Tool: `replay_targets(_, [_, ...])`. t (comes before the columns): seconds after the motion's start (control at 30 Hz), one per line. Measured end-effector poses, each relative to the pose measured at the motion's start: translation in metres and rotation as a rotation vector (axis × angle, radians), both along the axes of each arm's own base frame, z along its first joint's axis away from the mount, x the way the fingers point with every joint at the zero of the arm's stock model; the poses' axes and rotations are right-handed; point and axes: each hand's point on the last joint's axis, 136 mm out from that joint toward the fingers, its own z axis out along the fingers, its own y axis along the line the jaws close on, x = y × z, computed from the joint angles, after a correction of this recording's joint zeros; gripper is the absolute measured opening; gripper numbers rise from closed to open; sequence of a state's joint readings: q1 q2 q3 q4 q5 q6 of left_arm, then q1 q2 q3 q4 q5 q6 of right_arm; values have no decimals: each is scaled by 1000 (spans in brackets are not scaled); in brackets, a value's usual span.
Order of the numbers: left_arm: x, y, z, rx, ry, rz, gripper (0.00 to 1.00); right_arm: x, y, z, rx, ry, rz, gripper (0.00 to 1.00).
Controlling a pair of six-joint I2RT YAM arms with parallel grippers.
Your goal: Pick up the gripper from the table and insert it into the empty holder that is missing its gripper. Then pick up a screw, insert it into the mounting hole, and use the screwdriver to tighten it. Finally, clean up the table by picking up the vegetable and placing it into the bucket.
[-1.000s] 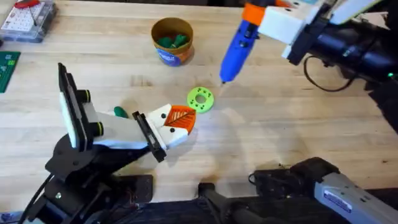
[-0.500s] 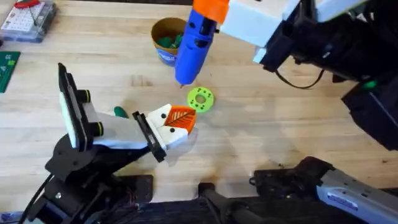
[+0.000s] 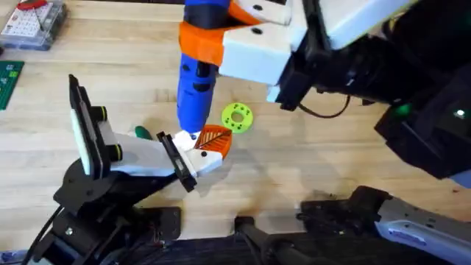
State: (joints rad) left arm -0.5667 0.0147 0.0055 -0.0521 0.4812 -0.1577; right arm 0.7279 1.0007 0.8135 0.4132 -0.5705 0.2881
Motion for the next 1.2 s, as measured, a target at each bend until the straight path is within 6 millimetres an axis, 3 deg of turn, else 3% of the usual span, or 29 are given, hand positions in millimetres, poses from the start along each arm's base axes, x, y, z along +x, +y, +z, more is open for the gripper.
replay_targets(0.6, [0, 0, 0, 0, 0, 0, 18, 7, 9, -17, -44, 7, 1, 62])
replay_targets(1.2, [0, 0, 0, 0, 0, 0, 18, 7, 9, -17, -47, -5, 0, 63])
